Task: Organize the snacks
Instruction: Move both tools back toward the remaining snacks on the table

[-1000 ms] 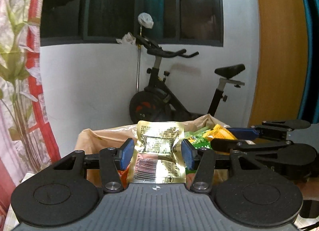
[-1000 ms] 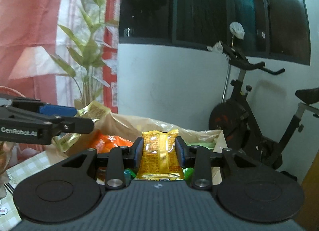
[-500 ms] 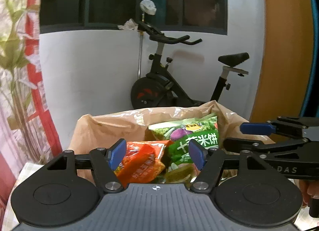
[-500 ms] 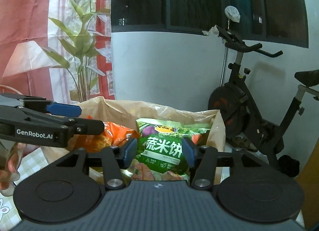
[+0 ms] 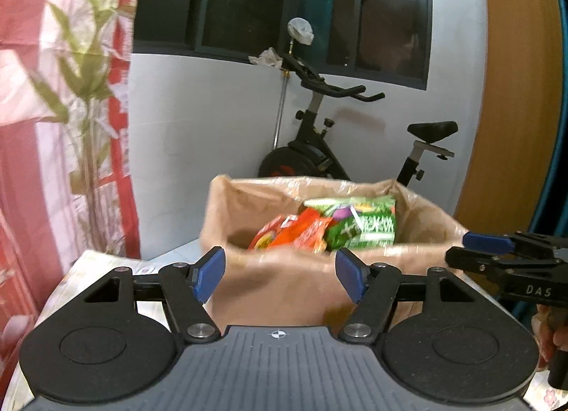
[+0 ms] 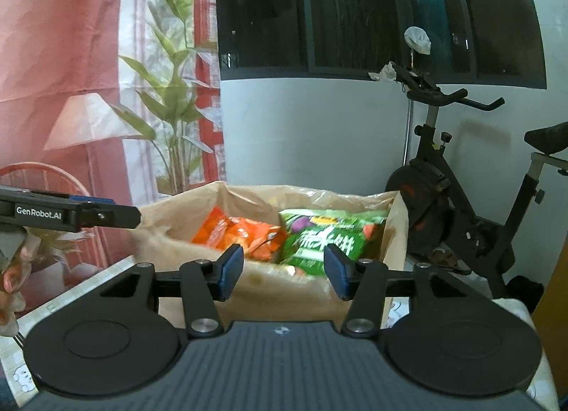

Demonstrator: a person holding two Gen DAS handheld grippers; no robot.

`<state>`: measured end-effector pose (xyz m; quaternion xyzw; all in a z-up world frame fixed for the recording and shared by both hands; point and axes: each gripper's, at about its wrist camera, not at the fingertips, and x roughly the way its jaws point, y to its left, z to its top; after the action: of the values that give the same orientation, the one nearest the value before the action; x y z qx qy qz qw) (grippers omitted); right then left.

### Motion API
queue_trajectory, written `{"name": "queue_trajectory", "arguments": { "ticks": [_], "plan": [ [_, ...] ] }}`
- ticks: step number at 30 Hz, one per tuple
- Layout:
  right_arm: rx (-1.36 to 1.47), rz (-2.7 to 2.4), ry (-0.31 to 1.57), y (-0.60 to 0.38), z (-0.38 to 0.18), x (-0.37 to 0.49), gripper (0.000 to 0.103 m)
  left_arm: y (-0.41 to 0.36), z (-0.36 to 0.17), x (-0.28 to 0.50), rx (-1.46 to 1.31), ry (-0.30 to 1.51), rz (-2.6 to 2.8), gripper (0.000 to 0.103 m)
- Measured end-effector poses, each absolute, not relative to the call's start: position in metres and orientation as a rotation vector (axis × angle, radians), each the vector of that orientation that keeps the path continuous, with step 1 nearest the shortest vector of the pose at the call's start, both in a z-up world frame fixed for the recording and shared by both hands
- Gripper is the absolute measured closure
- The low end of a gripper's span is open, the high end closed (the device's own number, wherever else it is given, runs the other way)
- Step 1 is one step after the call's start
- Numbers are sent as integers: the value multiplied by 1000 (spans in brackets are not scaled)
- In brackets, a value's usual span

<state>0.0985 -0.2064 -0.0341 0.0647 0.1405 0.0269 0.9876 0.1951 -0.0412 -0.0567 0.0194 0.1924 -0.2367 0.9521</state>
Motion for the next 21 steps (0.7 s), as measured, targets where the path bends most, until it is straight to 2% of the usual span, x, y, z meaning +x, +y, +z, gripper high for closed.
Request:
{"name": "queue_trajectory", "arguments": {
  "ticks": [11, 21],
  "plan": [
    [119, 35, 304, -185, -78, 52, 49, -22, -119, 164, -15, 521, -428, 33],
    [94, 47, 467, -194, -137, 54, 49, -24, -161, 164, -7, 629, -400, 36]
  ]
}}
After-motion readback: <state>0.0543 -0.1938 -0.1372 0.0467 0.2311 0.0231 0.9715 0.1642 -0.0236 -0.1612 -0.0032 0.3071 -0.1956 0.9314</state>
